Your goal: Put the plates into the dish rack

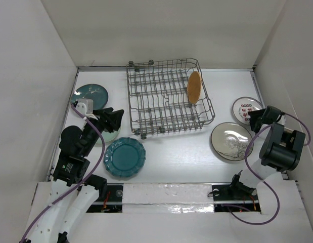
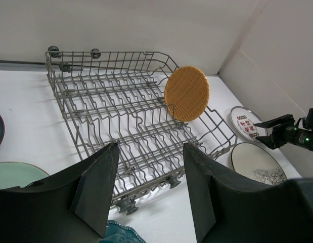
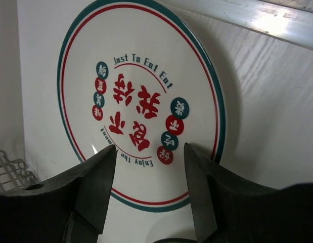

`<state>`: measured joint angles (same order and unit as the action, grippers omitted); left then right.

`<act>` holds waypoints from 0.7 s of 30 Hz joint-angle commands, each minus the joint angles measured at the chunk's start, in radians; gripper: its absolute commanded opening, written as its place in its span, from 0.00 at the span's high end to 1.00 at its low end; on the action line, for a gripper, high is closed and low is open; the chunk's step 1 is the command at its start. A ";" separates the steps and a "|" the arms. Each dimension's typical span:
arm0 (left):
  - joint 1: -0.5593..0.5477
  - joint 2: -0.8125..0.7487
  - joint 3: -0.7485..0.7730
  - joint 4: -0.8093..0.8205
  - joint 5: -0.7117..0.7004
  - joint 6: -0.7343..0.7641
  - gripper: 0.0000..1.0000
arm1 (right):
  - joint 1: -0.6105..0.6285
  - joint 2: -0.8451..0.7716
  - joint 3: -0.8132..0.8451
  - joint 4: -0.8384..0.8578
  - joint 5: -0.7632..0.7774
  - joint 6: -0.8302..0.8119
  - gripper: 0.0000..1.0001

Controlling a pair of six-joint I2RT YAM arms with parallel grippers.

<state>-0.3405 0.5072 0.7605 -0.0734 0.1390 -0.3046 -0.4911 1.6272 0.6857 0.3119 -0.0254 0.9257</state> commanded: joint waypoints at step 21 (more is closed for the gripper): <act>-0.005 0.010 -0.004 0.034 0.011 -0.004 0.49 | -0.007 -0.185 -0.089 -0.069 0.219 0.041 0.47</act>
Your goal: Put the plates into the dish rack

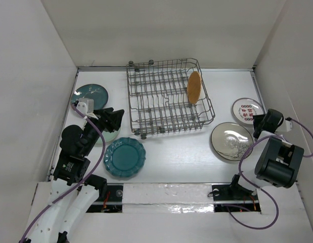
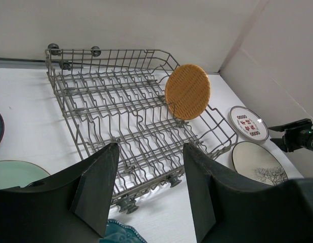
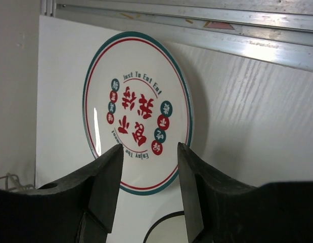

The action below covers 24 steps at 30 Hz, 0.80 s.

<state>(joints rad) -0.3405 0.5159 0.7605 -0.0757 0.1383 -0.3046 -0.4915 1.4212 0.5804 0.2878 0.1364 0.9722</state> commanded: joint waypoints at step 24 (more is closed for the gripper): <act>-0.005 0.013 -0.003 0.039 -0.003 -0.002 0.49 | -0.007 0.168 0.061 0.172 -0.203 0.103 1.00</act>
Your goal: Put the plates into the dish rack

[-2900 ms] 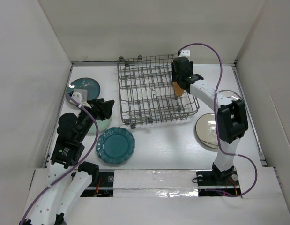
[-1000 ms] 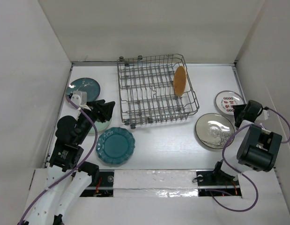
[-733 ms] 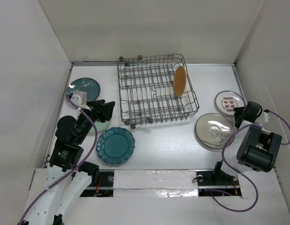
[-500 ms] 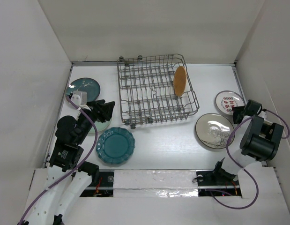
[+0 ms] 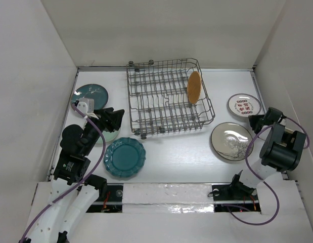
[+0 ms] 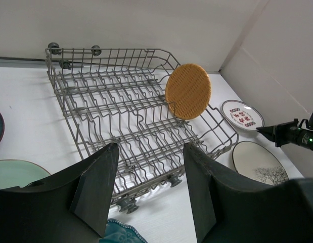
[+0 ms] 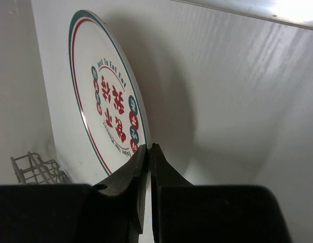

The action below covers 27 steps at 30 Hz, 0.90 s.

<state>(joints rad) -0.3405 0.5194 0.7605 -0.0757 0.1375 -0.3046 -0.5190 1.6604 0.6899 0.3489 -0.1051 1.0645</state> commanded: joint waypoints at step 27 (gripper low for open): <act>-0.005 0.036 -0.007 0.036 -0.016 0.001 0.49 | 0.918 -0.116 0.822 -0.344 0.720 -0.919 1.00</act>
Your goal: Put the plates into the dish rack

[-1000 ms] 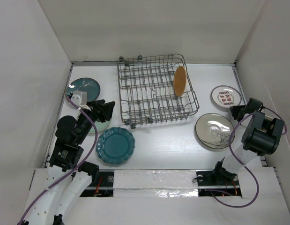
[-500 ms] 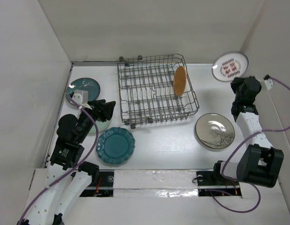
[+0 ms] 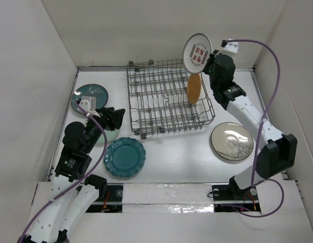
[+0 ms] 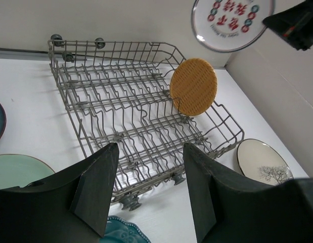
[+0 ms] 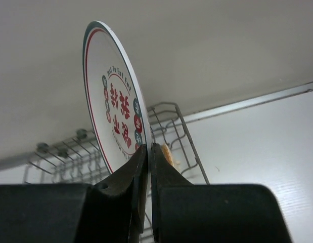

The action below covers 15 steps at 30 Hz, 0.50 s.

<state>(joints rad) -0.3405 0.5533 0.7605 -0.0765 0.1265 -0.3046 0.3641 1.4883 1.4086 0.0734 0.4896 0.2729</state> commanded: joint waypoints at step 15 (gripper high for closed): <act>-0.005 0.007 -0.007 0.034 -0.008 0.001 0.49 | 0.125 0.349 0.213 -0.251 0.317 -0.179 1.00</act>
<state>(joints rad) -0.3405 0.5545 0.7605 -0.0765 0.1226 -0.3046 0.4664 1.8450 1.5700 -0.1982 0.7162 0.1043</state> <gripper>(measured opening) 0.509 0.087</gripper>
